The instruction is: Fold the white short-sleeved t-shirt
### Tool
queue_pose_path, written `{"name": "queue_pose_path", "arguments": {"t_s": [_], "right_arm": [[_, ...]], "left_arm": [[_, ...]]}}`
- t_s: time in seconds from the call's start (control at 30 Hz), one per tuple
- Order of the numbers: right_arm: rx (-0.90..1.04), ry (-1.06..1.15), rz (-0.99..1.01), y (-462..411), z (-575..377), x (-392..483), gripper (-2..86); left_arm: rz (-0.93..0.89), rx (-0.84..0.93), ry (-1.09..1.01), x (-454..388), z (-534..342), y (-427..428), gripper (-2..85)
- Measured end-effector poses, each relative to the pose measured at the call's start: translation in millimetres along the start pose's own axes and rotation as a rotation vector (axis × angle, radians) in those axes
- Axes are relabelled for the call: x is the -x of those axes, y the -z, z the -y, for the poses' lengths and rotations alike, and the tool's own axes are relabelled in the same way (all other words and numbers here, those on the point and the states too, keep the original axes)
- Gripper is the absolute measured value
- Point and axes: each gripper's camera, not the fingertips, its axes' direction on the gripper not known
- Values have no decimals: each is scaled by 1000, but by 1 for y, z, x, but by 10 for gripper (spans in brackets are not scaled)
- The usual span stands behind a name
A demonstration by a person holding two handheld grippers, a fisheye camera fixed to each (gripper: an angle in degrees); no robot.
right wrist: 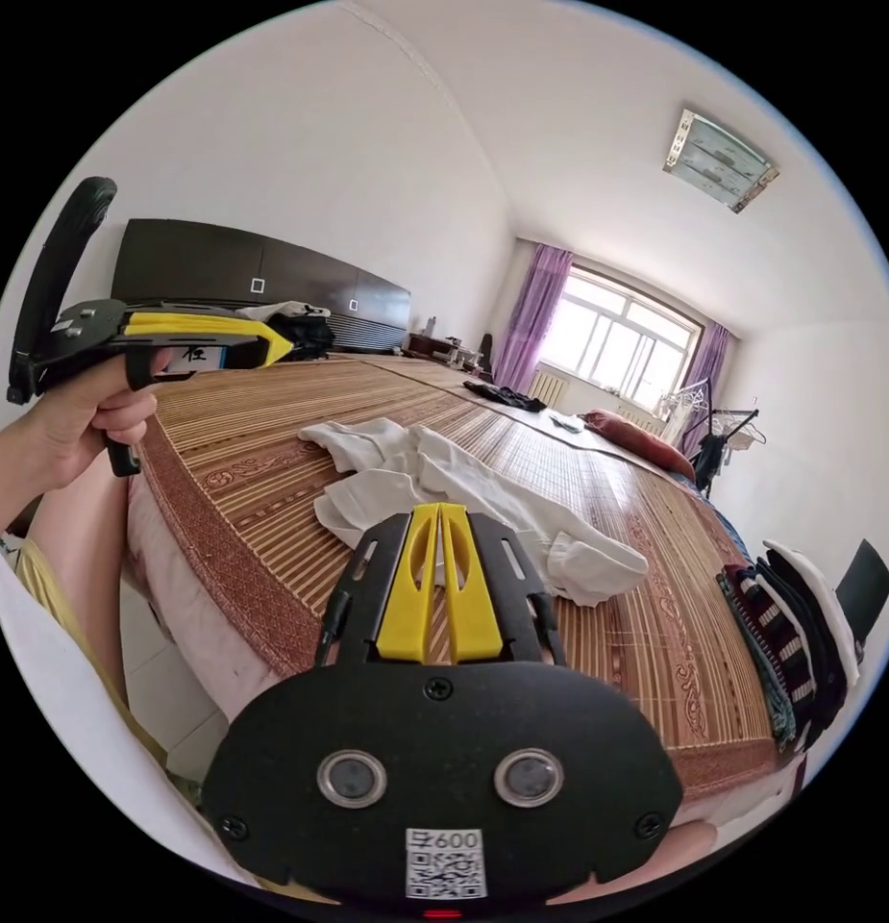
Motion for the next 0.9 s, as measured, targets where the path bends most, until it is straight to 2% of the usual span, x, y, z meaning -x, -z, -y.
{"name": "queue_pose_path", "arguments": {"t_s": [0.13, 0.27, 0.3, 0.43, 0.53, 0.63, 0.73, 0.9], "right_arm": [[52, 48, 83, -19, 10, 5, -4], [121, 66, 174, -40, 24, 11, 22], [123, 63, 189, -42, 25, 12, 28], [109, 53, 210, -48, 31, 20, 55], [130, 94, 192, -54, 36, 29, 59], [181, 236, 115, -63, 41, 43, 61], [230, 368, 66, -76, 46, 55, 62], [338, 559, 99, -103, 53, 81, 64]], "left_arm": [[-79, 10, 22, 5, -4, -1, 17], [49, 19, 106, 8, -11, 3, 37], [70, 13, 127, 11, -12, 6, 70], [25, -31, 157, 20, -17, 13, 113], [29, -11, 145, 19, -17, 13, 100], [34, -5, 115, 11, -22, 14, 42], [48, -17, 81, 3, -26, 16, 19], [27, 2, 41, -8, -29, 15, 6]]}}
